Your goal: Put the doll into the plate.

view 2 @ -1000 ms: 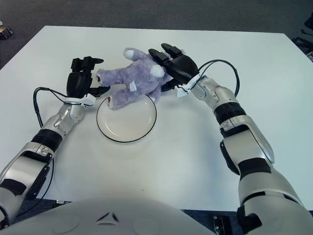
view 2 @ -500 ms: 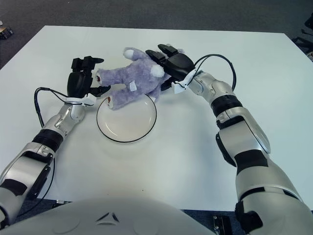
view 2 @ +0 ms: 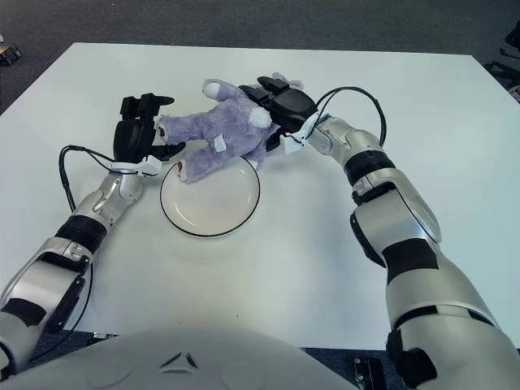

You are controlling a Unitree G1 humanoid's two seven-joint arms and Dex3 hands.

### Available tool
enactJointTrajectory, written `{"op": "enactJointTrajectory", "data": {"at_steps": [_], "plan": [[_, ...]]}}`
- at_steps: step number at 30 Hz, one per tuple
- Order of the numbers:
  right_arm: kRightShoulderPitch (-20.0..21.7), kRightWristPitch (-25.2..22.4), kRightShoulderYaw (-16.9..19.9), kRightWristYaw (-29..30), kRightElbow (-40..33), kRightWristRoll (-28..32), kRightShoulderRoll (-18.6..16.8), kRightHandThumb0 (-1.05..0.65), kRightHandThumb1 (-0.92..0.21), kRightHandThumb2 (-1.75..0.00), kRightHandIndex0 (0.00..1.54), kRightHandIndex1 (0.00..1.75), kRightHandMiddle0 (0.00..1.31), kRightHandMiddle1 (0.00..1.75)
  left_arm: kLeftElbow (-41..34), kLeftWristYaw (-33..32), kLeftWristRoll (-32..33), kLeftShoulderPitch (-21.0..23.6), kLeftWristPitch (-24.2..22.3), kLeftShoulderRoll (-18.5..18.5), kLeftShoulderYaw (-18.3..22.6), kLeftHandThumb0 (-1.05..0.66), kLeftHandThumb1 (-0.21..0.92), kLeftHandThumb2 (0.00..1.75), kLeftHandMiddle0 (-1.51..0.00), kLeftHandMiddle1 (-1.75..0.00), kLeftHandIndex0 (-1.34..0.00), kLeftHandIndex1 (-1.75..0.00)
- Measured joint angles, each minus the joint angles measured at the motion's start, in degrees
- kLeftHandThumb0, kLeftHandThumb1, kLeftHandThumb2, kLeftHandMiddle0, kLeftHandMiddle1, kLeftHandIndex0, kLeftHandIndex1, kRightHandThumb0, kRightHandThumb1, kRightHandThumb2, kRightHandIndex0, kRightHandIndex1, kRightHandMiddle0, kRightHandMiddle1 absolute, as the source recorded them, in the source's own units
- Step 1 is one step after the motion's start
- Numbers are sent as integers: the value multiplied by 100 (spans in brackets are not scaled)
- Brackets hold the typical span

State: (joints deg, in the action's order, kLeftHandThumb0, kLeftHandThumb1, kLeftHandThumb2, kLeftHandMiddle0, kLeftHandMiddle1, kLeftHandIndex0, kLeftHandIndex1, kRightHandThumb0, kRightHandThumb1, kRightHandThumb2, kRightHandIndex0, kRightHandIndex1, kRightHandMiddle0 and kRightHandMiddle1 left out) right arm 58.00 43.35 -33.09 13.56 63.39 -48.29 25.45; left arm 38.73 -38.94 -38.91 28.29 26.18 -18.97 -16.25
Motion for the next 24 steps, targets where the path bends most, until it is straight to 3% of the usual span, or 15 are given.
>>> {"op": "enactJointTrajectory", "data": {"at_steps": [13, 16, 18, 24], "plan": [[182, 14, -144, -85, 364, 6, -147, -97, -86, -9, 0, 0, 4, 2, -52, 4, 21, -39, -8, 25, 27, -53, 63, 88, -2, -117, 0, -122], [191, -37, -207, 16, 399, -15, -160, -92, -83, -13, 2, 1, 1, 31, -69, 17, 29, -47, -14, 32, 36, -53, 64, 87, -2, -116, 0, -119], [191, -83, -246, 111, 416, -38, -168, -88, -78, -24, 4, 14, 1, 50, -81, 42, 38, -53, -25, 33, 42, -53, 65, 87, -2, -116, 0, -118], [204, -215, -362, 321, 423, -80, -172, -72, -55, -64, 0, 95, 1, 123, -125, 111, 48, -76, -58, 36, 60, -53, 66, 85, -3, -115, 0, -122]]}}
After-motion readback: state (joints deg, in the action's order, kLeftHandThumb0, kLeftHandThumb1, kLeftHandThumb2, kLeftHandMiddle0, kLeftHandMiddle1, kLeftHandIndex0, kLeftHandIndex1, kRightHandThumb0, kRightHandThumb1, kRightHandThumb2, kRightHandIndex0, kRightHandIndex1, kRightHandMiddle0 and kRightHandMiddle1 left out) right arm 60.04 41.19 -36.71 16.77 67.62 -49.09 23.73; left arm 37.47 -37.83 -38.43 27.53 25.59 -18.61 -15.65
